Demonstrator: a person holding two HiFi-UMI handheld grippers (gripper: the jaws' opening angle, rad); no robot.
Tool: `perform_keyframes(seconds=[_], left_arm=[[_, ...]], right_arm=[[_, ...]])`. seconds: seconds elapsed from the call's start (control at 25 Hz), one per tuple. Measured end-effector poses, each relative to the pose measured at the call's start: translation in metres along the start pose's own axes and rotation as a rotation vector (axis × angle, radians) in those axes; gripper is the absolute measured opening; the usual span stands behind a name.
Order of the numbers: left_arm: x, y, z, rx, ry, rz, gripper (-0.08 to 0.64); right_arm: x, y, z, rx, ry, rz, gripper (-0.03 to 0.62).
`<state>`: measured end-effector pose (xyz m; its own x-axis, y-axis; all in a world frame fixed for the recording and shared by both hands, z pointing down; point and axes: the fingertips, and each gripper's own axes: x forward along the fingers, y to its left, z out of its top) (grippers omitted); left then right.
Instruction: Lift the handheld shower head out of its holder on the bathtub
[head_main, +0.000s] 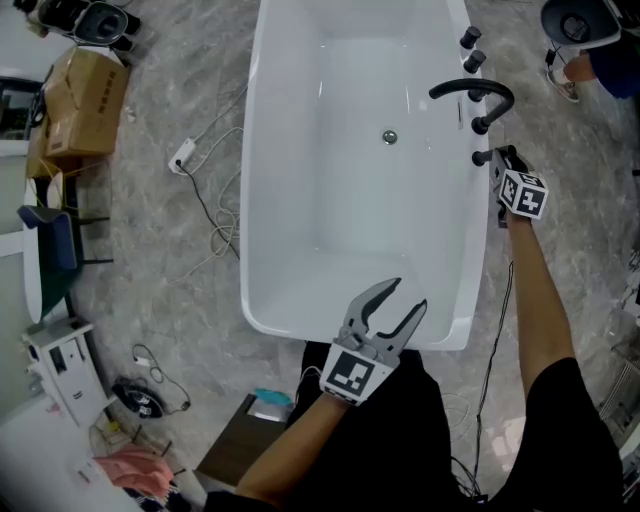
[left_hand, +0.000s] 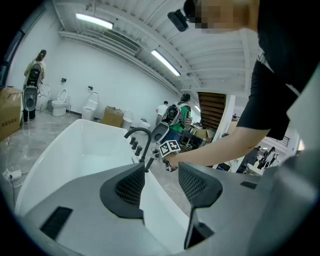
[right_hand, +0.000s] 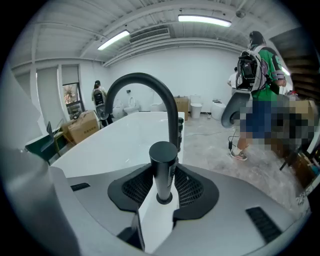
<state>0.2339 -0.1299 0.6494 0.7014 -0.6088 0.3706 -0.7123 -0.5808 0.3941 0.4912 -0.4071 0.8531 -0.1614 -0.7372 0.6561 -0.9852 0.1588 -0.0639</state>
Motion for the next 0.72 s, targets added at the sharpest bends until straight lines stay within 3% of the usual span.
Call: perform_keyframes(seconds=[0.36,0.72], left_arm=[[-0.005,0.002,-0.011,-0.031,0.008,-0.002,0.176],[-0.015,-0.012,-0.008,-0.036,0.007,-0.102,0.06]], right_arm=[[-0.007,0.003,0.0,-0.032,-0.008,-0.021,0.123],[-0.027,0.002,0.028,-0.014,-0.055,-0.027,0.123]])
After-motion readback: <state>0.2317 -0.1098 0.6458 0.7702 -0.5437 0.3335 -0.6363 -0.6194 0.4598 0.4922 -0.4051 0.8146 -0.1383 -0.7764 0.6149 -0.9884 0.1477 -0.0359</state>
